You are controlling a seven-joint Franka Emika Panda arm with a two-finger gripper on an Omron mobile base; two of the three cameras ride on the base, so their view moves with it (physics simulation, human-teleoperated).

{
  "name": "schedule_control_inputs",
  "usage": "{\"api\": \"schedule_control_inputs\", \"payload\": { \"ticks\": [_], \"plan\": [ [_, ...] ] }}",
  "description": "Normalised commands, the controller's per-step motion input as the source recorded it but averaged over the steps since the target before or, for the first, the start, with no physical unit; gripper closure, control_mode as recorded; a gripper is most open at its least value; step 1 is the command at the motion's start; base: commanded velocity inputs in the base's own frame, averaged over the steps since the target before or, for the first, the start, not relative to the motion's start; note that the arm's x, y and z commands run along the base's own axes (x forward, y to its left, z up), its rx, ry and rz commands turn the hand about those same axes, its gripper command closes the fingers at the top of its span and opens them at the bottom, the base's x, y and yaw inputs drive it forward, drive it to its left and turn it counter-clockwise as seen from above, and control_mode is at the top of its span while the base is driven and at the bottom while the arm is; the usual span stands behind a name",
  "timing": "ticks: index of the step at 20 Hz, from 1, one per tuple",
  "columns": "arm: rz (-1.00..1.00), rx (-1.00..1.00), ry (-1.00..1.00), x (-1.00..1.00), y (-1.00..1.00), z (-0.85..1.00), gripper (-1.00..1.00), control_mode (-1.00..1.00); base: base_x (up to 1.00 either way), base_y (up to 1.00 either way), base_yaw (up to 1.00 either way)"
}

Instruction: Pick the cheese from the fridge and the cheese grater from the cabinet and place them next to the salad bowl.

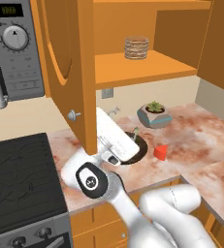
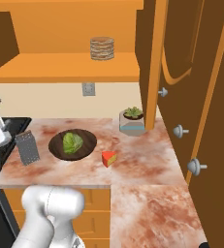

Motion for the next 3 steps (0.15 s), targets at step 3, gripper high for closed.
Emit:
{"api": "schedule_control_inputs", "payload": {
  "ticks": [3],
  "plan": [
    [-0.06,0.13,-0.19,-0.56,-0.99,0.67,-1.0,-1.0,0.0,0.0,0.0]
  ]
}}
